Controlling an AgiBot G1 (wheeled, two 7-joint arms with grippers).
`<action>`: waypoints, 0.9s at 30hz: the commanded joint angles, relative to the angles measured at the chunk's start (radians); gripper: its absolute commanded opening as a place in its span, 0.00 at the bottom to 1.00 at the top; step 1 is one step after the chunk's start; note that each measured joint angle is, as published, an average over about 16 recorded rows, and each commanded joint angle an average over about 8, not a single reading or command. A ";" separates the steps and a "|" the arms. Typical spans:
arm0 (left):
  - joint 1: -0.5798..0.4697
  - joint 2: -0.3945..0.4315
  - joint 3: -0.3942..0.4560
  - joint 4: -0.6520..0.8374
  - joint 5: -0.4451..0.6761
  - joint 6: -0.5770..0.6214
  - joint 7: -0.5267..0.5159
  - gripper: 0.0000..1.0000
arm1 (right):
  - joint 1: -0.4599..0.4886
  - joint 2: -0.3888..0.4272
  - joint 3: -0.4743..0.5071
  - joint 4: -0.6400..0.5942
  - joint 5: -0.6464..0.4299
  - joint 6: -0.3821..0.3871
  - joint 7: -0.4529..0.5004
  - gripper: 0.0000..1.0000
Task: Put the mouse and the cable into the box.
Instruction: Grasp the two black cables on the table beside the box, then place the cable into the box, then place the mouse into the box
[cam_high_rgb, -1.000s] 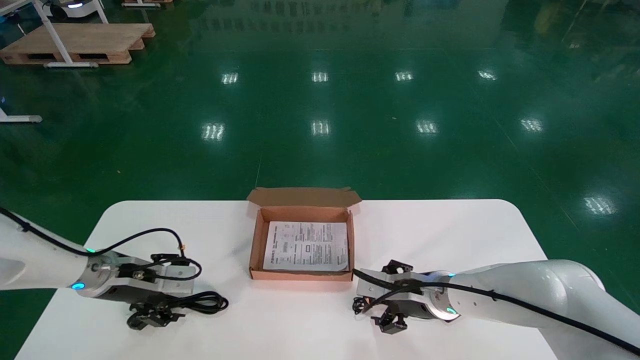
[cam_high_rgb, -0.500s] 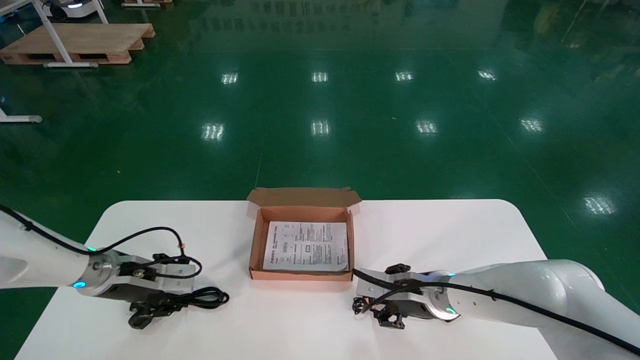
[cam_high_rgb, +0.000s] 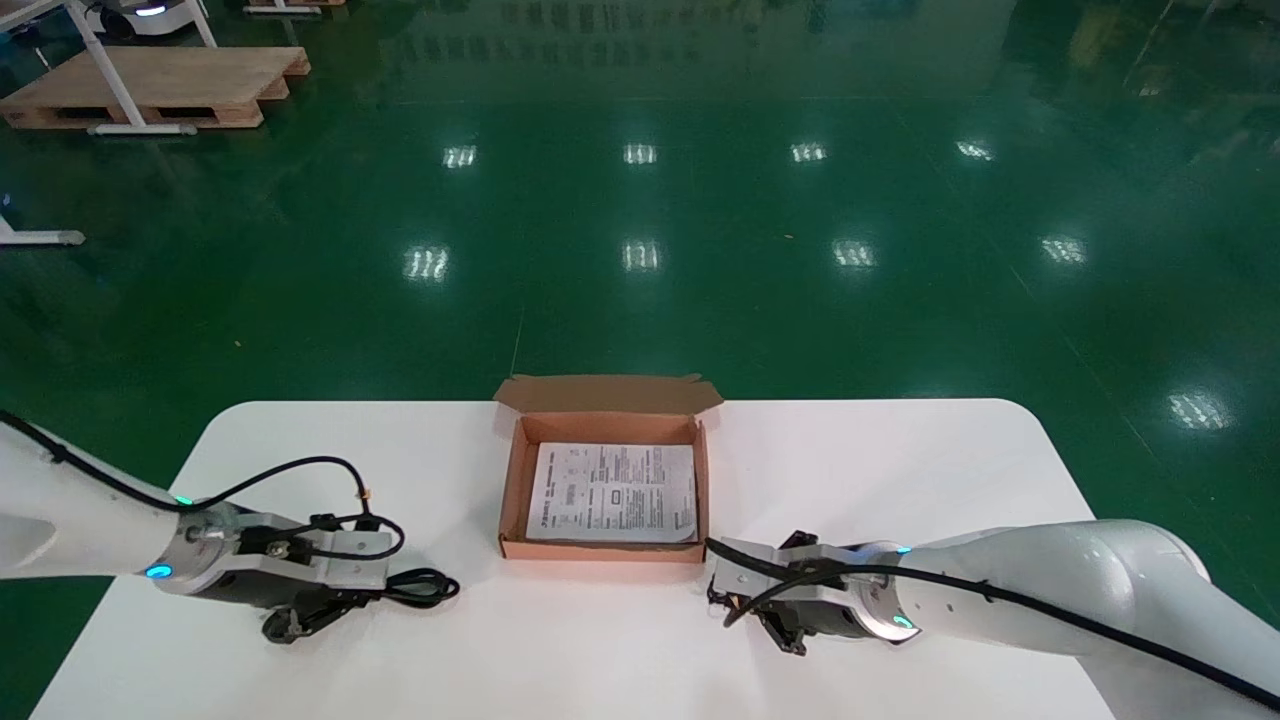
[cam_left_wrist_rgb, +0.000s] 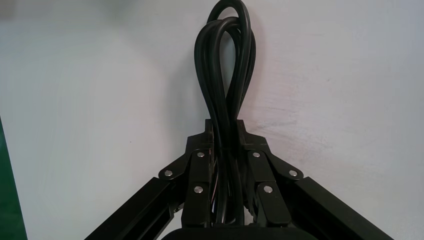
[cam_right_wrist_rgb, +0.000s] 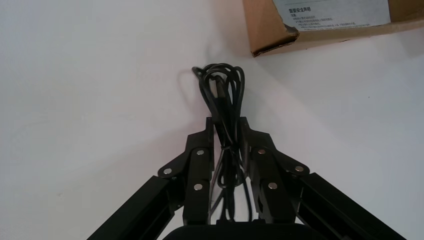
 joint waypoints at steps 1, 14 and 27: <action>0.000 0.000 0.000 0.000 0.000 0.000 0.000 0.00 | 0.000 0.000 0.000 0.000 0.000 0.000 0.000 0.00; -0.027 -0.018 0.002 -0.004 0.004 -0.023 -0.007 0.00 | 0.033 0.021 -0.010 -0.006 -0.064 0.030 0.002 0.00; -0.094 -0.017 -0.154 -0.069 -0.226 0.027 0.044 0.00 | 0.208 0.127 0.056 0.057 -0.199 0.151 0.095 0.00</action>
